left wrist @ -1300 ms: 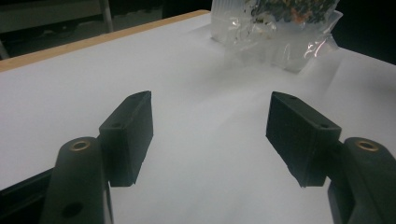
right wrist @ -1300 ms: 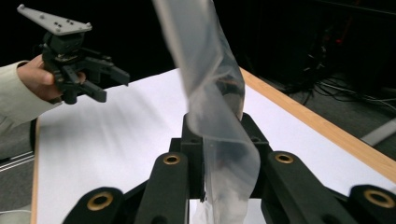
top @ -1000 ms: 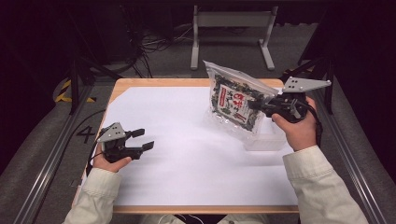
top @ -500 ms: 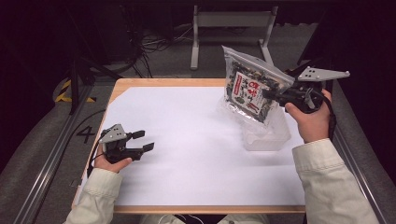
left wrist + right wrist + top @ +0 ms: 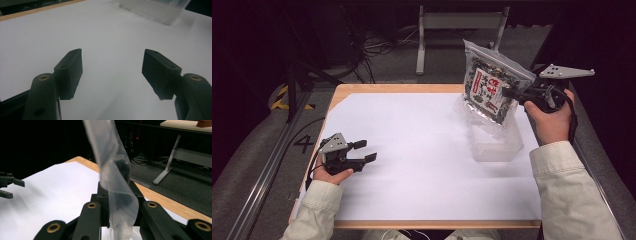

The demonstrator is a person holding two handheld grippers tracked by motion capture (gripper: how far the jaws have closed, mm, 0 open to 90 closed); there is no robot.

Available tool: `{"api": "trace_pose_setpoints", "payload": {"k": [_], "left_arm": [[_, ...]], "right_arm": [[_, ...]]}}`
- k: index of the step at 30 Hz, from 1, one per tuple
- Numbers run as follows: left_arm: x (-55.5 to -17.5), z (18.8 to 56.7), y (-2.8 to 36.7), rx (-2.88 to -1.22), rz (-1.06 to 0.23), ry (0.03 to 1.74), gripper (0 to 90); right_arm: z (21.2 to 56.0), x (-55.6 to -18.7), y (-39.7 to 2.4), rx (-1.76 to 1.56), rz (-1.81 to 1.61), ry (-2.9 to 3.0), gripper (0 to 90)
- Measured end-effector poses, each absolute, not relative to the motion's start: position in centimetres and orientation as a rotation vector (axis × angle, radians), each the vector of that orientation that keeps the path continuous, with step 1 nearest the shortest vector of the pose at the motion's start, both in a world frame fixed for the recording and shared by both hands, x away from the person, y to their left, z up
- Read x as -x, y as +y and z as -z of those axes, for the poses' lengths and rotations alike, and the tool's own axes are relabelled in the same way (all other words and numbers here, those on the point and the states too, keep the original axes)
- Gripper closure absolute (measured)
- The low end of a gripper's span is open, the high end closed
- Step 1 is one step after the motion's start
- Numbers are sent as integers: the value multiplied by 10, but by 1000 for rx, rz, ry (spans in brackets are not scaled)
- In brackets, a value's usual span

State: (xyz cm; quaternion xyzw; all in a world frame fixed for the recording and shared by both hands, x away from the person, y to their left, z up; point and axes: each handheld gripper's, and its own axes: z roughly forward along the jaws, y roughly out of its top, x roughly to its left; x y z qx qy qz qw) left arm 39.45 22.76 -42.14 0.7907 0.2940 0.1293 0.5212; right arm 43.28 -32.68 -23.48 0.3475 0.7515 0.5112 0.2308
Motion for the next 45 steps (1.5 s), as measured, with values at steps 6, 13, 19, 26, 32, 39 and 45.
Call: {"api": "trace_pose_setpoints", "payload": {"k": [6, 13, 19, 26, 32, 39, 45], "left_arm": [[-395, 422, 227, -1896, -301, 705, 340], [-395, 423, 227, -1901, -303, 704, 341], [-395, 423, 227, -1898, -292, 710, 340], [-395, 423, 227, -1899, -292, 708, 340], [-395, 423, 227, -1899, -296, 706, 340], [-395, 423, 227, -1900, -293, 709, 340], [-395, 423, 226, -1900, -293, 710, 339]], "right_arm": [[239, -435, -336, -994, -1398, 2052, 769], [248, -438, -345, -1044, -1394, 2034, 769], [255, -441, -351, -1077, -1390, 2028, 769], [262, -444, -356, -1117, -1375, 2021, 769], [271, -447, -357, -1144, -1347, 2032, 769], [281, -448, -362, -1164, -1336, 2025, 769], [285, -447, -365, -1172, -1325, 2023, 770]]}}
